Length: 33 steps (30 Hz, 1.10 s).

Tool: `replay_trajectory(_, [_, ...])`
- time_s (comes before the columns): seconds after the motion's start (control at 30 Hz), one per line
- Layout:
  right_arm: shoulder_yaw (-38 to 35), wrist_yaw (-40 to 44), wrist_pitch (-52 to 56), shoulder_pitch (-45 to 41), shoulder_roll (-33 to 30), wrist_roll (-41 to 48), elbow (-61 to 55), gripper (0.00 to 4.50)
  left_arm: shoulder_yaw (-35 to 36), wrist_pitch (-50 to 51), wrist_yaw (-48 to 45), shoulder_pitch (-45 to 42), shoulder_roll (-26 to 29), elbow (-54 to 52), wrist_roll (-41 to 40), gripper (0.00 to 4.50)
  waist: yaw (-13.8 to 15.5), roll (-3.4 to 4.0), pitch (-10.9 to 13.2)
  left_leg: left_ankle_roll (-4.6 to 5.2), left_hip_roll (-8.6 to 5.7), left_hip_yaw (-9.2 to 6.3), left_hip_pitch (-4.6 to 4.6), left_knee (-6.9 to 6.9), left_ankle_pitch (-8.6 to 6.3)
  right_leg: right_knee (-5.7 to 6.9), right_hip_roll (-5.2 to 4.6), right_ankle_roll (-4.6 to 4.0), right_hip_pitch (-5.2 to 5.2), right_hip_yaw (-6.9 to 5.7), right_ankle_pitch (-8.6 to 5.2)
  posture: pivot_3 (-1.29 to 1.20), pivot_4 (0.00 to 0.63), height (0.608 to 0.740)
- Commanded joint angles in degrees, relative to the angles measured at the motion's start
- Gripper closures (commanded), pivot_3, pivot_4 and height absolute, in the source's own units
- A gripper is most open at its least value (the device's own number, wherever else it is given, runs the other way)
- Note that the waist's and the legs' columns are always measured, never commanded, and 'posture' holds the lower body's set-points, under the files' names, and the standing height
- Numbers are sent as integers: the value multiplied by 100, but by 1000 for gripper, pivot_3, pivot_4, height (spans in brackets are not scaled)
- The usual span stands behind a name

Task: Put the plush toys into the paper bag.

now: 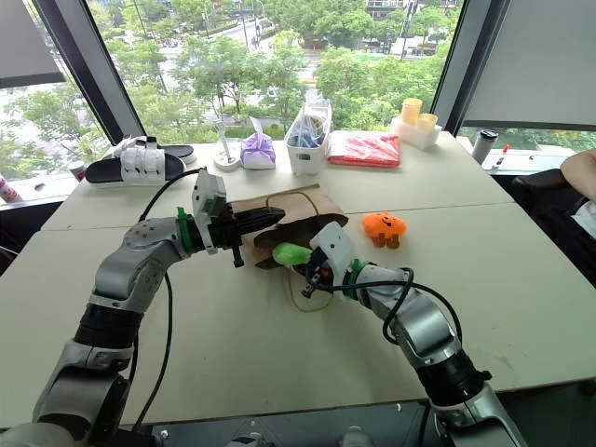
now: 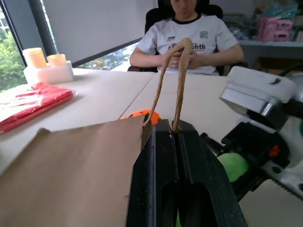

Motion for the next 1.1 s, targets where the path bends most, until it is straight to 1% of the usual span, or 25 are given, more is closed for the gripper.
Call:
replay_trajectory(0.03, [-20,33,-501,-413,183,-264,637,4438,135,304,-3,60,108,-468,-307,4500,-7,0,0,-1,0,1,0,0,0,0,0,0,0,0,0,0,150,740])
replay_trajectory(0.17, [-70,10,-947,-747,323,-546,1504,4438,149,521,2,148,207,-619,-391,4500,-10,0,0,-5,0,2,0,-1,3,2,1,0,-1,0,0,0,150,740])
replay_trajectory(0.27, [-113,273,-998,-796,184,-564,1617,4438,165,482,37,250,322,-522,-279,4500,-7,0,0,-24,-1,2,0,-2,14,1,1,0,-2,1,0,0,150,740])
replay_trajectory(0.37, [-272,508,-833,-652,-21,-416,1244,4438,159,358,54,278,383,-346,-164,4500,-5,1,0,-37,-1,2,0,-5,21,0,0,0,-2,1,0,0,150,740])
replay_trajectory(0.47, [-608,617,-509,-364,-281,-180,615,4438,116,222,52,271,399,-193,-42,4500,18,1,0,-36,-1,-1,-3,-5,21,-1,1,0,-3,0,0,0,150,740])
replay_trajectory(0.6, [-1328,619,173,213,-741,238,-505,4438,83,107,17,279,396,-77,54,4500,29,1,0,-26,-3,-2,-4,-5,15,-2,0,0,-2,0,0,0,150,740])
replay_trajectory(0.63, [-1595,564,323,360,-876,312,-703,4438,75,72,13,279,384,-28,86,4500,27,1,0,-6,-3,-3,-5,-4,3,-2,0,0,-2,0,0,0,150,740])
replay_trajectory(0.7, [-2118,441,537,648,-1190,328,-911,4438,16,-60,-19,292,374,75,198,4500,34,1,0,-4,-2,-2,-5,-4,3,-2,-1,0,-2,1,0,0,150,740])
replay_trajectory(0.77, [-2362,300,383,906,-1503,61,-654,4438,-16,-78,-63,285,325,94,193,4500,38,1,0,-4,-3,0,-4,-2,3,-2,-1,0,0,1,0,0,150,740])
replay_trajectory(0.83, [-2152,185,-7,1084,-1816,-422,-229,4438,-50,-103,-101,255,288,117,201,4500,34,1,0,-4,-3,3,-3,0,3,-1,-1,0,2,1,0,0,150,740])
replay_trajectory(0.93, [-1769,-13,-551,1072,-1796,-896,520,4438,-86,-136,-146,185,245,178,236,4500,-3,1,0,-4,-2,10,1,-1,3,0,-1,0,3,3,0,0,150,740])
replay_trajectory(1.03, [-1599,-24,-831,1041,-1614,-1013,914,3153,-97,-133,-175,100,197,220,262,4500,-27,3,0,-4,3,15,7,-5,3,2,0,0,2,5,0,0,150,740])
replay_trajectory(1.1, [-1585,13,-878,1078,-1605,-1029,899,2066,-100,-138,-189,55,189,244,268,4500,-9,3,0,-4,2,15,6,-5,3,3,0,0,0,6,0,0,150,740])
